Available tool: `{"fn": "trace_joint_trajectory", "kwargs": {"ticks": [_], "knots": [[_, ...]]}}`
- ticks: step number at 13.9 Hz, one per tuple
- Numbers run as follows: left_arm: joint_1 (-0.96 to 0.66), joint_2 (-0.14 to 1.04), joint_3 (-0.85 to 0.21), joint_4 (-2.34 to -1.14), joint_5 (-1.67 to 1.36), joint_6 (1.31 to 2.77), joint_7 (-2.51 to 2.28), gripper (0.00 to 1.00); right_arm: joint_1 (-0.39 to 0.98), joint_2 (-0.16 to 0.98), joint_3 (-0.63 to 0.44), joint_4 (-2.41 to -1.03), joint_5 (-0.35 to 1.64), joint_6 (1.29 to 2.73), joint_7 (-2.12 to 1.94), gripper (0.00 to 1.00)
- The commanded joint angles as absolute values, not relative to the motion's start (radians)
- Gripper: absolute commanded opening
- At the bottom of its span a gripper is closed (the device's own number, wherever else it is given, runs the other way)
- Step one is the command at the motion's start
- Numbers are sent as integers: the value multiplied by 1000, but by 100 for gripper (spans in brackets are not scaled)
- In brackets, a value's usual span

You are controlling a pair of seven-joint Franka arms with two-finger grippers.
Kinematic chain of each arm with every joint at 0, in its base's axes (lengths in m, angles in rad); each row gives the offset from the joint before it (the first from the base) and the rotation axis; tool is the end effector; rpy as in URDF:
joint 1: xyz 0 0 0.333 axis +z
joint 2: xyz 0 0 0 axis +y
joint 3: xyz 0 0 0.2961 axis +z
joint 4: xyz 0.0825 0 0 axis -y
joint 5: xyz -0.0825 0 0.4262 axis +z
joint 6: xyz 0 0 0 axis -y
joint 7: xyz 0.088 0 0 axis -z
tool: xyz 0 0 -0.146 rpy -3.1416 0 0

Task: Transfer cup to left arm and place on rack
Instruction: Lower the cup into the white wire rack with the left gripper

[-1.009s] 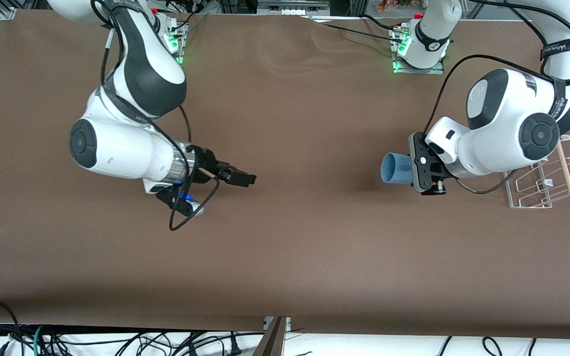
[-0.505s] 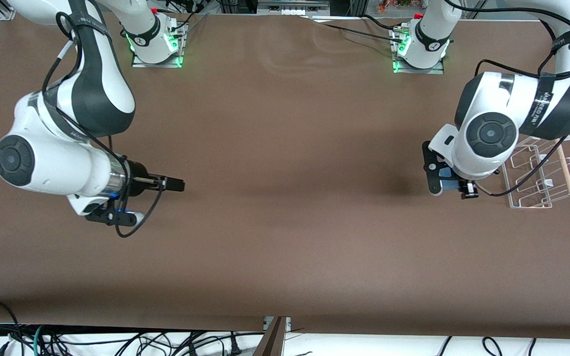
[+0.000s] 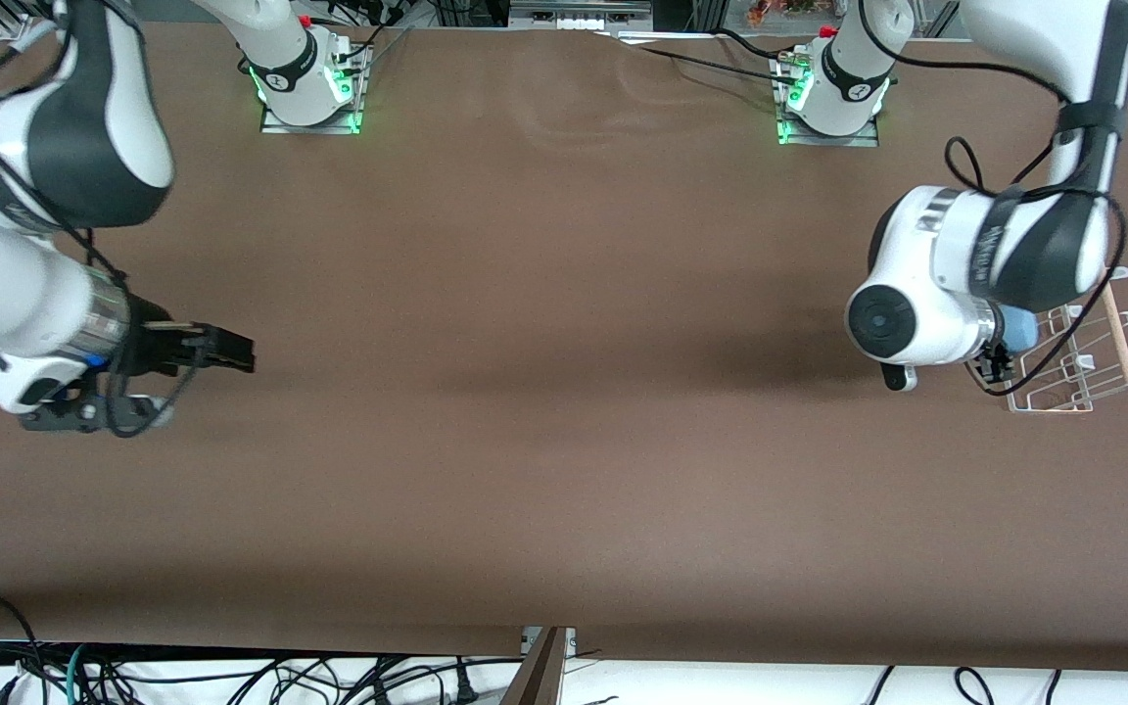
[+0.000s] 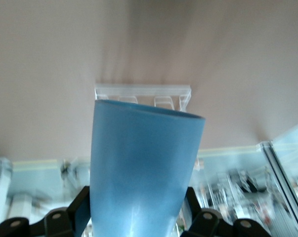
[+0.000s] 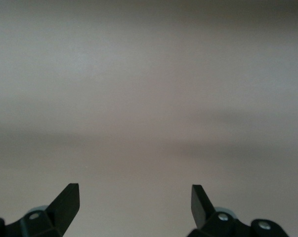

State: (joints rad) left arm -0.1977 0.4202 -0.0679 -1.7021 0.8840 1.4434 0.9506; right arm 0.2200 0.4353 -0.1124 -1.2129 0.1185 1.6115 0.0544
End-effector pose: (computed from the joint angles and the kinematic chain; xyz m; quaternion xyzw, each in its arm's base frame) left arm 0.6194 -0.0408 0.2936 -0.6523 0.5655 0.4193 0.2810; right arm 0.7056 0.1071 0.4686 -0.9988 -0.0279 0.0200 0.0339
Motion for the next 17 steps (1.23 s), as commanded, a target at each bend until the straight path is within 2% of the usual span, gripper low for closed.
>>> {"fn": "trace_joint_trajectory", "kwargs": {"ticks": [1,8,13,17], "knots": [[-239,407,-67,-1839,1066,1371,778,0,193,342,-95,-1293,88,1621,15,100],[-166,368,-67,-2022,1334,1413,530,0,101,158,-94,-1449,35,1644,26,100],[-75,288,-66,-2230,1430,1525,333,0,75,127,-54,-1483,-38,1632,-9,100],[1,288,-67,-2307,1540,1571,204,0,81,138,-28,-1467,-61,1620,-11,100]]}}
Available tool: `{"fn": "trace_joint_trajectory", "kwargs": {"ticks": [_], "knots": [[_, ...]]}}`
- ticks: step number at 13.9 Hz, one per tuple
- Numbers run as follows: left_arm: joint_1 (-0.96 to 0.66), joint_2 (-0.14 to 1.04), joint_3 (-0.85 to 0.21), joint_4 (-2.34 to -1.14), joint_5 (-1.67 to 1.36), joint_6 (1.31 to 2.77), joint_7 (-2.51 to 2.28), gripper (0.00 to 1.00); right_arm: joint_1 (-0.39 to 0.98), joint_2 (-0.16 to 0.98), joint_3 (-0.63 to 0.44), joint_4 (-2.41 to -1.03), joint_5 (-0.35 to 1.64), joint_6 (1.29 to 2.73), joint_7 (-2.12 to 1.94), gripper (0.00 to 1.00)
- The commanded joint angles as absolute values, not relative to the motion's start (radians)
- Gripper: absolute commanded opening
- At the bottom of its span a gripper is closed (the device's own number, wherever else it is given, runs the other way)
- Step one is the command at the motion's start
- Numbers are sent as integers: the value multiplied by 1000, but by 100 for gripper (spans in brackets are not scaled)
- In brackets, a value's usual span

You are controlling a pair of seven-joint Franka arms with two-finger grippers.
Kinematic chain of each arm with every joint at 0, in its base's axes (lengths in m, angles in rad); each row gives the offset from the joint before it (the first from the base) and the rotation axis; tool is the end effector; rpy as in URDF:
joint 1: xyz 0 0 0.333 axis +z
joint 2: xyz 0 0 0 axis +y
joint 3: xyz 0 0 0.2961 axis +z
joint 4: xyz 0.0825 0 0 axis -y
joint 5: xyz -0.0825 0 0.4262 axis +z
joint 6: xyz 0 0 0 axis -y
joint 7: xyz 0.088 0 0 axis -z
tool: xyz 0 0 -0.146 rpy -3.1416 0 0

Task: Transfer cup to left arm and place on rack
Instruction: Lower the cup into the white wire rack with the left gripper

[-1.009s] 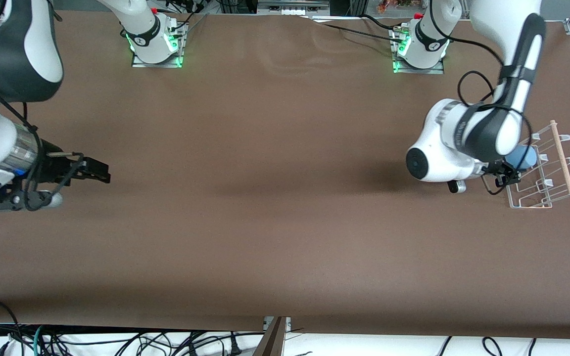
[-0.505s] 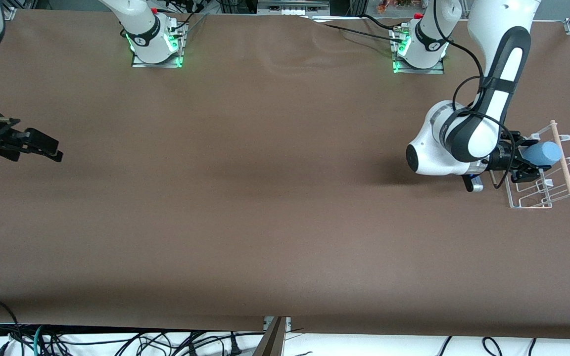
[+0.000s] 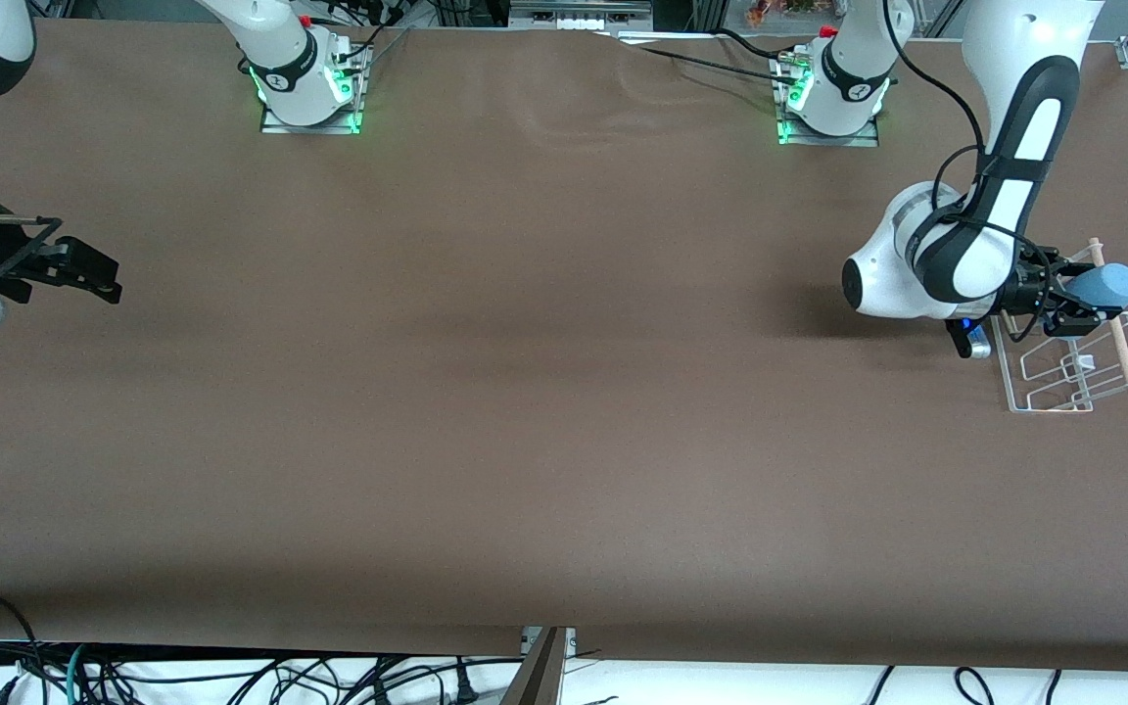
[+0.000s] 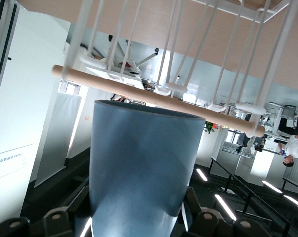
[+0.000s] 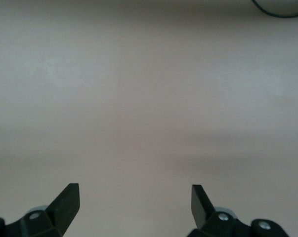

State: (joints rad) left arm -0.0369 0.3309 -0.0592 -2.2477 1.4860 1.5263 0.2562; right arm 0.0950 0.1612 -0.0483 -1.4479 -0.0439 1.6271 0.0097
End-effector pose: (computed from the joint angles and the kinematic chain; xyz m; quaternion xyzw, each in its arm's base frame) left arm 0.5157 0.0991 0.1916 -0.5779 0.4236 0.4138 0.5616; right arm 0.6481 0.0261 0.5340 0.9994 0.0199 0.0098 0.0255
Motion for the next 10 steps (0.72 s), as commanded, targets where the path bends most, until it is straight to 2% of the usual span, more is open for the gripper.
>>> {"fn": "trace_joint_trajectory", "kwargs": {"ticks": [1,10], "knots": [[14,291,-67,-2312,1555,1581,190,0,86,140,-29,-1456,-63,1618,-11,100],[15,360,-67,-2338,1583,1588,129,0,91,152,-29,-1447,-58,1609,-11,100]]}}
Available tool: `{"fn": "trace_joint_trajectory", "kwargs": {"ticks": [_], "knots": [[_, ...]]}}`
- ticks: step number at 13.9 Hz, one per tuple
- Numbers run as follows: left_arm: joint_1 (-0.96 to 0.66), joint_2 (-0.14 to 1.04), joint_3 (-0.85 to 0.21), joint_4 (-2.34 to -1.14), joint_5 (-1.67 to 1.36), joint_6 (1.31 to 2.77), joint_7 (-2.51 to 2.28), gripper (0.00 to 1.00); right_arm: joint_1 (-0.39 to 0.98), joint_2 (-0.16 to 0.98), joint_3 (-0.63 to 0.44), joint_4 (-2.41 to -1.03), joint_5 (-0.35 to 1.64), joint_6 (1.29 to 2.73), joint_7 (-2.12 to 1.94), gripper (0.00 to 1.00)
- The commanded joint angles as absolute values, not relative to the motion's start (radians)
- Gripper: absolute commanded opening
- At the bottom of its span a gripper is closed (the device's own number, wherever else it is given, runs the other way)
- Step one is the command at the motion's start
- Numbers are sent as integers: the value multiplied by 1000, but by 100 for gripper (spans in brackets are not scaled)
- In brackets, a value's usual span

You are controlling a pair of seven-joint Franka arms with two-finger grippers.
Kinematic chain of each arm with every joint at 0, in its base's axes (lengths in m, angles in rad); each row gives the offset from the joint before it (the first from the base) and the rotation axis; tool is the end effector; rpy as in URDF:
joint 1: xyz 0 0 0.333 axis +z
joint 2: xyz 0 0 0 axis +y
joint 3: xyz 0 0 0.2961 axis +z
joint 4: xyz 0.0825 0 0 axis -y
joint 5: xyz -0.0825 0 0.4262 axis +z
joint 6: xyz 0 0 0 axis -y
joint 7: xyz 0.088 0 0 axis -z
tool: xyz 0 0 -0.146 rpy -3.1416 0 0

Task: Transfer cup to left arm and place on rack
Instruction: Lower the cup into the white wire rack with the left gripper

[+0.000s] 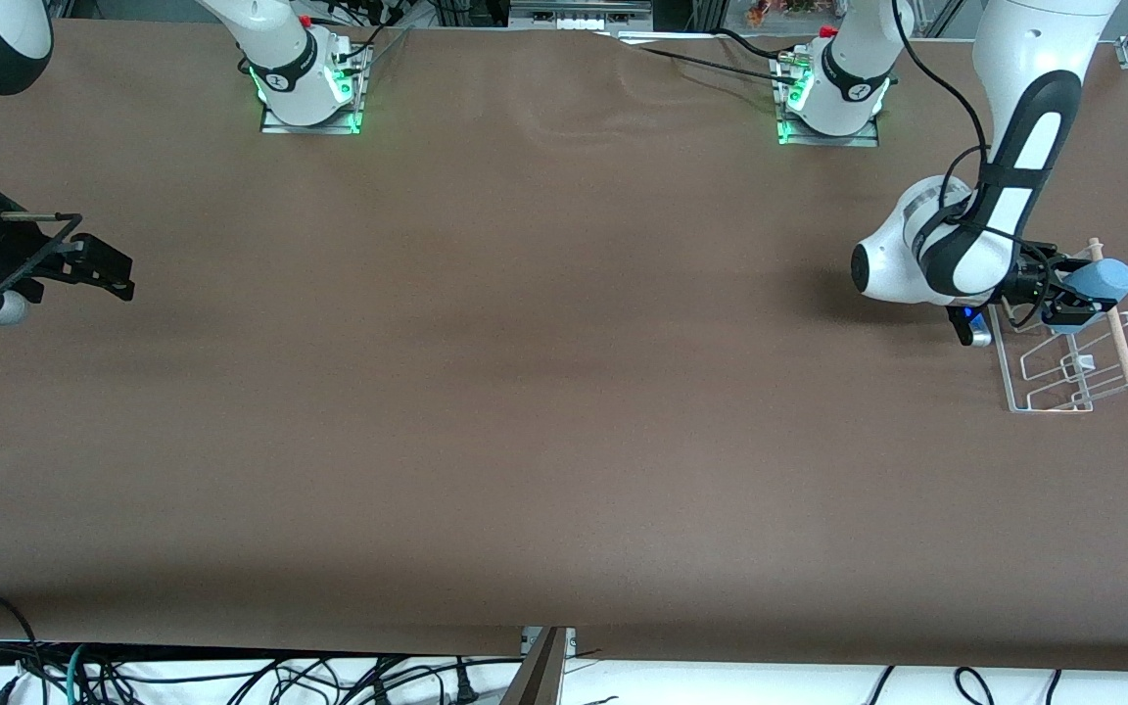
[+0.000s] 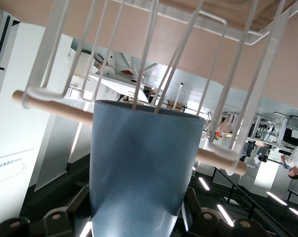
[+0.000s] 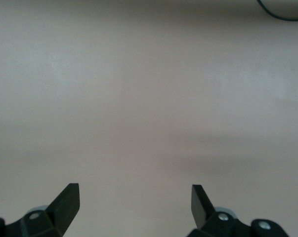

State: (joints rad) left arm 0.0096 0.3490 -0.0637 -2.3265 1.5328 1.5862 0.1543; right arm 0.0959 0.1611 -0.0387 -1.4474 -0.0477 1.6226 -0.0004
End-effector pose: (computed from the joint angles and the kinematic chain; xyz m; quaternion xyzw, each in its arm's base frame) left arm 0.4862 0.1164 0.1535 -0.5814 0.4339 0.3987 0.5610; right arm 0.6472 0.0319 0.5339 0.9992 0.0301 0.0079 0.0267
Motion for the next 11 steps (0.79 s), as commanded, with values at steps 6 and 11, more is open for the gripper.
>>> {"fn": "trace_joint_trajectory", "kwargs": {"ticks": [6,11], "knots": [[20,400,-67,-2338,1631,1589,95,0,92,153,-28,-1447,-58,1611,-11,100],[23,419,-66,-2336,1637,1589,84,3,92,155,-28,-1447,-58,1611,-11,100]]}}
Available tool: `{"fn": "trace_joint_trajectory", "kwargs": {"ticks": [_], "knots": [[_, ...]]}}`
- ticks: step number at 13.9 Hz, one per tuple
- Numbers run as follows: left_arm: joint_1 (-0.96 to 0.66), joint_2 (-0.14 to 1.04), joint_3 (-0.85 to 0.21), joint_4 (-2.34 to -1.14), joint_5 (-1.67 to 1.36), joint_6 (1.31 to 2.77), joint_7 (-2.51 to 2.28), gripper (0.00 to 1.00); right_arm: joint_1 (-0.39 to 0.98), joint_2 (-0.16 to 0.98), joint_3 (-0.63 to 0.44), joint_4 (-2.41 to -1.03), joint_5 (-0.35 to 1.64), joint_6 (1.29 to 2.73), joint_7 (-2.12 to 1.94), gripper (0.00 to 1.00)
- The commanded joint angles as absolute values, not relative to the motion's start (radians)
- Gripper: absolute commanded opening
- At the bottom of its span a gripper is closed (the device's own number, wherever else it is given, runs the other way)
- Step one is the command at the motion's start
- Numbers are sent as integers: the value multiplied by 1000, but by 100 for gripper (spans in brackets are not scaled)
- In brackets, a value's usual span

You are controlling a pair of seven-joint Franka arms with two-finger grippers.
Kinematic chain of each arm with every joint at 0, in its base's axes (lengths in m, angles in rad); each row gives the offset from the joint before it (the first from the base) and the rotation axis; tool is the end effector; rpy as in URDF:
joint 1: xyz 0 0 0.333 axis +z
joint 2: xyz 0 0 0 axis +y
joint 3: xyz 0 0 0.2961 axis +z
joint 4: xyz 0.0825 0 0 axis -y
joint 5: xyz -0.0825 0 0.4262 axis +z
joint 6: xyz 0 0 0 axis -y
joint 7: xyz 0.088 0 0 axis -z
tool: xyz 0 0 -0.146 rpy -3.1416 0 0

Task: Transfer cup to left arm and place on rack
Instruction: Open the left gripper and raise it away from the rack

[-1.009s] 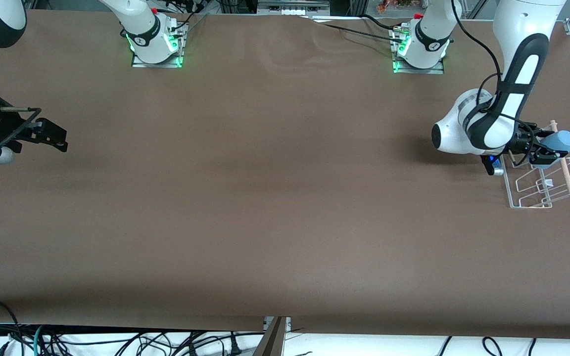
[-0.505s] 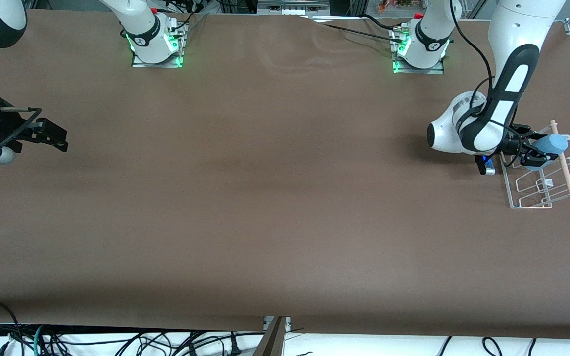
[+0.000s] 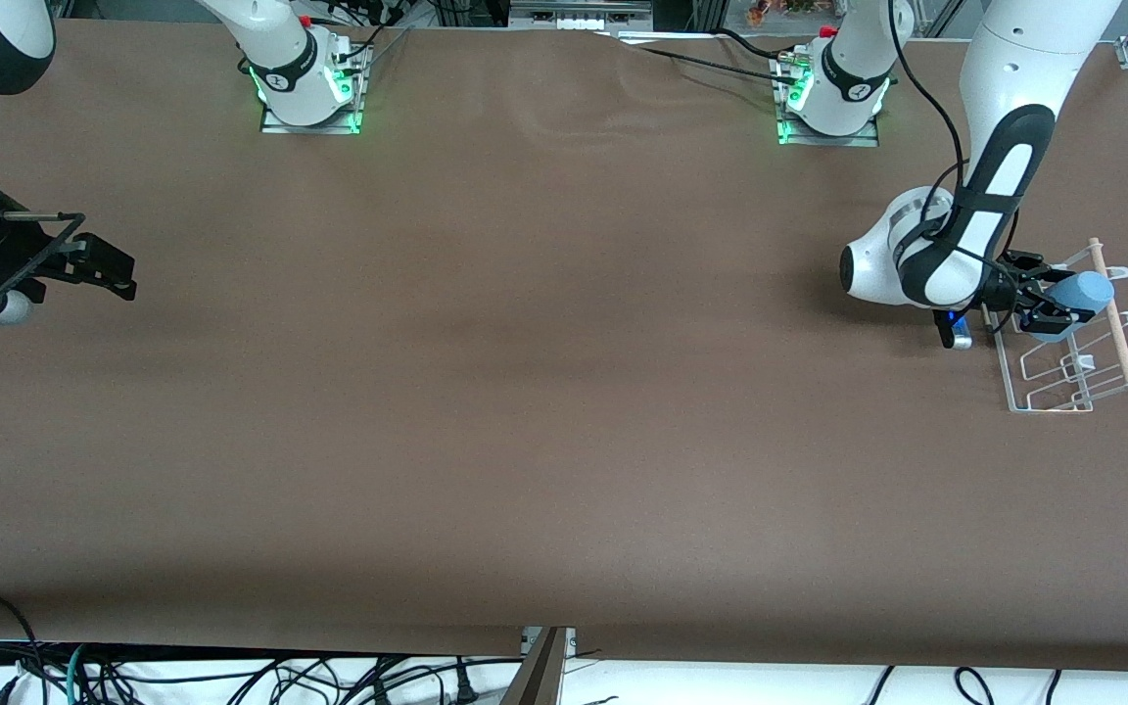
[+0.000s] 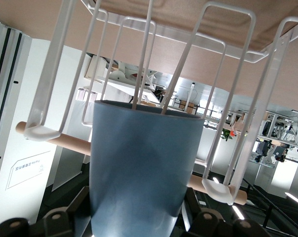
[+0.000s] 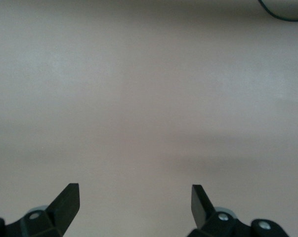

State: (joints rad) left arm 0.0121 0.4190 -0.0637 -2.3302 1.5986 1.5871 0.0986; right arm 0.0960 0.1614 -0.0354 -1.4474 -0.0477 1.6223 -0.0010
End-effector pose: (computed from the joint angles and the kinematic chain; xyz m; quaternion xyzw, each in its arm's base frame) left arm 0.4794 0.1171 0.1224 -0.5595 0.4495 0.3925 0.5752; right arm 0.6471 0.0340 0.5337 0.9991 0.0321 0.0076 0.0265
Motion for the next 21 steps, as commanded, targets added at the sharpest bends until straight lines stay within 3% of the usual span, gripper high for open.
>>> {"fn": "trace_joint_trajectory", "kwargs": {"ticks": [1,2,3,4,6,15,21], "knots": [[25,419,-66,-2336,1637,1600,84,5,92,153,-28,-1447,-58,1611,-11,100],[31,419,-66,-2335,1637,1608,84,7,92,153,-28,-1447,-58,1611,-11,100],[34,419,-64,-2333,1637,1608,84,26,92,155,-28,-1447,-58,1611,-11,100],[34,419,-64,-2332,1637,1608,84,32,92,153,-28,-1447,-58,1611,-11,100],[34,417,-64,-2330,1637,1608,84,100,92,155,-28,-1447,-58,1611,-11,100],[29,356,-69,-2287,1582,1606,87,100,92,155,-28,-1447,-58,1612,-12,100],[15,341,-116,-2033,1092,1525,91,100,92,155,-29,-1447,-57,1612,-12,100]]}}
